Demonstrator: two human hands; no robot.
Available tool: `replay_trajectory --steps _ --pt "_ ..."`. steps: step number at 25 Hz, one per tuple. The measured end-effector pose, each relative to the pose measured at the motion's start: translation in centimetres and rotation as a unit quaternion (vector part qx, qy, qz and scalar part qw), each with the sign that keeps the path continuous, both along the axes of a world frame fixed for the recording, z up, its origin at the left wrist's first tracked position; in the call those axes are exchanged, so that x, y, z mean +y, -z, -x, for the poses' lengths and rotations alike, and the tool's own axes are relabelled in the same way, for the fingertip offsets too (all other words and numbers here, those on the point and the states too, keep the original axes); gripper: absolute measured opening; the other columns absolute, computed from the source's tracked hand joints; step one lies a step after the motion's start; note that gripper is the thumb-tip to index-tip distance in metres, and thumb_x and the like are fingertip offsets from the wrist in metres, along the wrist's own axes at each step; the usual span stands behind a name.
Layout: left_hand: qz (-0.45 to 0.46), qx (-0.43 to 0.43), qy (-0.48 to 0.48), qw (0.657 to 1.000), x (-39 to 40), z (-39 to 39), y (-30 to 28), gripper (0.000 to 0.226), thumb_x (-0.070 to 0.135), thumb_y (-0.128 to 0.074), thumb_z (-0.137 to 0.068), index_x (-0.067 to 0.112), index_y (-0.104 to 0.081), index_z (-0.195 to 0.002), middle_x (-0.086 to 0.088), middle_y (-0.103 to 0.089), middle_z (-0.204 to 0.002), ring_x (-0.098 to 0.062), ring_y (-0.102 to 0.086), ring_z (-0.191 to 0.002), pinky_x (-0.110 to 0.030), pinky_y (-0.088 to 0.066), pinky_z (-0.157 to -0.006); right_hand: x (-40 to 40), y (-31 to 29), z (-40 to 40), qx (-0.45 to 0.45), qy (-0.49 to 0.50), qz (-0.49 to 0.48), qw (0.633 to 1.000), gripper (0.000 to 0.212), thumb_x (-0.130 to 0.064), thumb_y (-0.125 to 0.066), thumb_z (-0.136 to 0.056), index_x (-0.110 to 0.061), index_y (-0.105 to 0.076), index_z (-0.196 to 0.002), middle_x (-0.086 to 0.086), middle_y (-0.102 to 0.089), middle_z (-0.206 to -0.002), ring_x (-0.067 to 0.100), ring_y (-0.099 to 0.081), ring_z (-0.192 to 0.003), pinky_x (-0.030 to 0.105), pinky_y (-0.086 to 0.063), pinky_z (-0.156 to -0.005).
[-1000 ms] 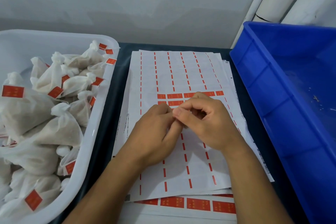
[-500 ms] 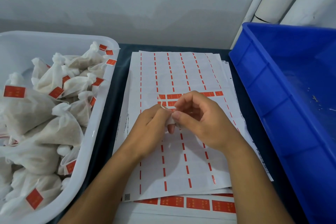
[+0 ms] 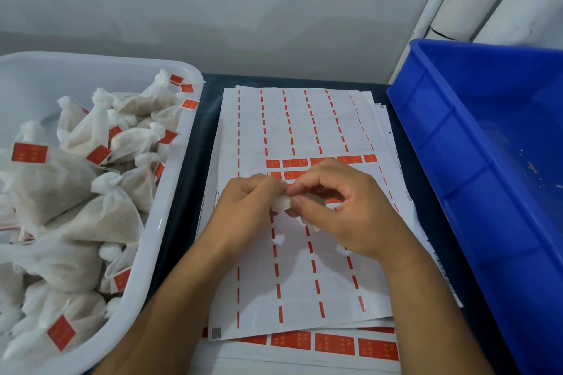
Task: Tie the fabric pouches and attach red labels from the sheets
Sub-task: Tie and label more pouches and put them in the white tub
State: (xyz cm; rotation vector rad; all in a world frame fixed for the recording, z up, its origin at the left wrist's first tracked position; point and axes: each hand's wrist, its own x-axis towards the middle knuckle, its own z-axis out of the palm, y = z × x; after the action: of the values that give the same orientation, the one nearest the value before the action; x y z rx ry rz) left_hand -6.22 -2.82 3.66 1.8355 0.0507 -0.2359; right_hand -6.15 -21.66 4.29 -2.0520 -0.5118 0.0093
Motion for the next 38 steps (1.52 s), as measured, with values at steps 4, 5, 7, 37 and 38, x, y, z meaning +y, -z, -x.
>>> replay_trajectory --steps 4,5,7,37,38 --pt "0.019 0.022 -0.026 0.999 -0.1 0.1 0.1 0.041 0.034 -0.047 -0.105 0.016 -0.076 -0.082 0.004 -0.075 -0.080 -0.012 -0.071 -0.079 -0.023 -0.052 -0.068 0.0 0.0 0.0 -0.035 0.007 0.034 0.999 0.022 -0.040 -0.073 -0.092 -0.038 -0.076 -0.114 -0.021 -0.063 -0.105 0.007 -0.062 -0.107 0.017 -0.052 -0.088" --pt "0.031 0.030 -0.030 0.999 -0.1 0.1 0.0 0.040 0.036 -0.047 -0.105 0.017 -0.076 -0.084 0.005 -0.076 -0.081 -0.011 -0.072 -0.080 -0.026 -0.051 -0.070 0.0 0.0 0.0 -0.040 0.005 0.043 0.998 0.025 -0.044 -0.072 -0.091 -0.040 -0.076 -0.115 -0.022 -0.062 -0.104 0.006 -0.061 -0.107 0.017 -0.051 -0.088" --pt "0.042 0.050 -0.033 0.997 -0.1 0.1 -0.2 0.041 0.044 -0.046 -0.103 0.026 -0.077 -0.085 0.008 -0.077 -0.084 -0.009 -0.073 -0.082 -0.031 -0.052 -0.074 0.0 0.1 0.1 -0.045 0.006 0.059 0.997 0.030 -0.048 -0.073 -0.089 -0.041 -0.074 -0.119 -0.022 -0.060 -0.104 0.005 -0.059 -0.108 0.017 -0.051 -0.088" --pt "-0.066 -0.202 -0.096 0.972 -1.4 0.2 0.2 0.010 0.051 -0.065 -0.085 0.043 -0.068 -0.091 0.019 -0.053 -0.100 0.006 -0.057 -0.097 -0.006 -0.049 -0.067 2.1 -0.1 -0.1 0.046 0.176 -0.084 0.980 0.012 -0.033 -0.066 -0.099 -0.042 -0.069 -0.092 -0.021 -0.069 -0.092 -0.003 -0.064 -0.098 0.009 -0.052 -0.071" --pt "-0.073 -0.195 -0.094 0.973 -1.5 0.2 0.3 0.007 0.047 -0.066 -0.088 0.042 -0.067 -0.091 0.019 -0.052 -0.101 0.009 -0.055 -0.098 -0.005 -0.048 -0.067 2.2 -0.1 -0.1 0.075 0.175 -0.092 0.977 0.012 -0.034 -0.066 -0.099 -0.040 -0.071 -0.090 -0.023 -0.070 -0.092 -0.005 -0.064 -0.097 0.008 -0.051 -0.069"
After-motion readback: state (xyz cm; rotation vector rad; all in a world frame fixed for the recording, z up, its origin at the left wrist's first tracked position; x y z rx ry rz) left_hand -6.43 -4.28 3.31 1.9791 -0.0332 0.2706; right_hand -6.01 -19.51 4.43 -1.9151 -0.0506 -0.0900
